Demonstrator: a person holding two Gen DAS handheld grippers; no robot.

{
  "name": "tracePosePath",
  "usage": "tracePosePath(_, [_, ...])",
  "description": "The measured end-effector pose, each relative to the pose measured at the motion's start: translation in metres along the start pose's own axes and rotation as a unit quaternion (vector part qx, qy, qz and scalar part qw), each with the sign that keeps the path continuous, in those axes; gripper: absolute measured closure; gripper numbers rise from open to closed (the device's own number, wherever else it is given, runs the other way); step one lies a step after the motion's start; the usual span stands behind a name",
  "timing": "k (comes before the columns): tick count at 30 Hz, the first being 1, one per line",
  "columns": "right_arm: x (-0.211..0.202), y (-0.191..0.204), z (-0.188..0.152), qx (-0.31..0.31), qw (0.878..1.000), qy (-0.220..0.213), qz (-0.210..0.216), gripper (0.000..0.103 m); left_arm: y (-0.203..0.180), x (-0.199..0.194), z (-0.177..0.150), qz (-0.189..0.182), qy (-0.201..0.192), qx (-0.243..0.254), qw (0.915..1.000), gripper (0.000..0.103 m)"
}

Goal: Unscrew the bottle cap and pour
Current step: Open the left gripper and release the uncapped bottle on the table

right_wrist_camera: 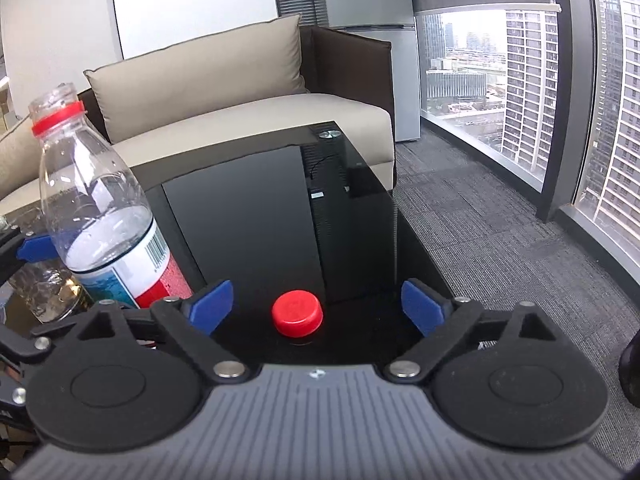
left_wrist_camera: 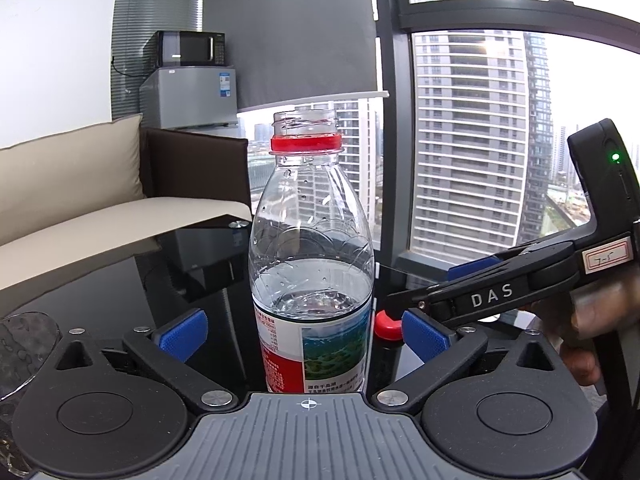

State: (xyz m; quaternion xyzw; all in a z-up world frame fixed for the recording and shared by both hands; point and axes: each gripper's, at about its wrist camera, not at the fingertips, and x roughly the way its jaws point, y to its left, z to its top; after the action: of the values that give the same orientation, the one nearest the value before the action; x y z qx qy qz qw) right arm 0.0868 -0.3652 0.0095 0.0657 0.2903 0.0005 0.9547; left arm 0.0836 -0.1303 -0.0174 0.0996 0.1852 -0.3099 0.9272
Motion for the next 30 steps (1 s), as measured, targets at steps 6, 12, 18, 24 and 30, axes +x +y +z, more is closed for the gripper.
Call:
tracePosePath(6, [-0.004,-0.001,0.001,0.007,1.000,-0.003,-0.004,0.004,0.003,-0.002,0.001,-0.005,0.006,-0.007,0.9999,0.001])
tracePosePath(12, [-0.007,0.000,0.001,0.006,1.000,-0.008,-0.002,0.003,0.001,-0.008,0.001,-0.004,0.004,0.002,1.0000,0.001])
tracePosePath(18, [-0.012,0.001,0.000,0.003,1.000,-0.011,-0.001,0.001,0.004,-0.010,0.001,-0.004,0.001,-0.011,0.9999,0.001])
tracePosePath(24, [-0.013,0.001,0.000,0.004,1.000,-0.012,0.001,0.001,0.008,-0.016,0.001,-0.009,-0.009,-0.026,0.9996,0.001])
tracePosePath(30, [-0.014,0.003,0.001,0.003,1.000,-0.012,0.001,0.001,0.007,-0.011,0.003,-0.013,-0.007,-0.016,0.9998,0.001])
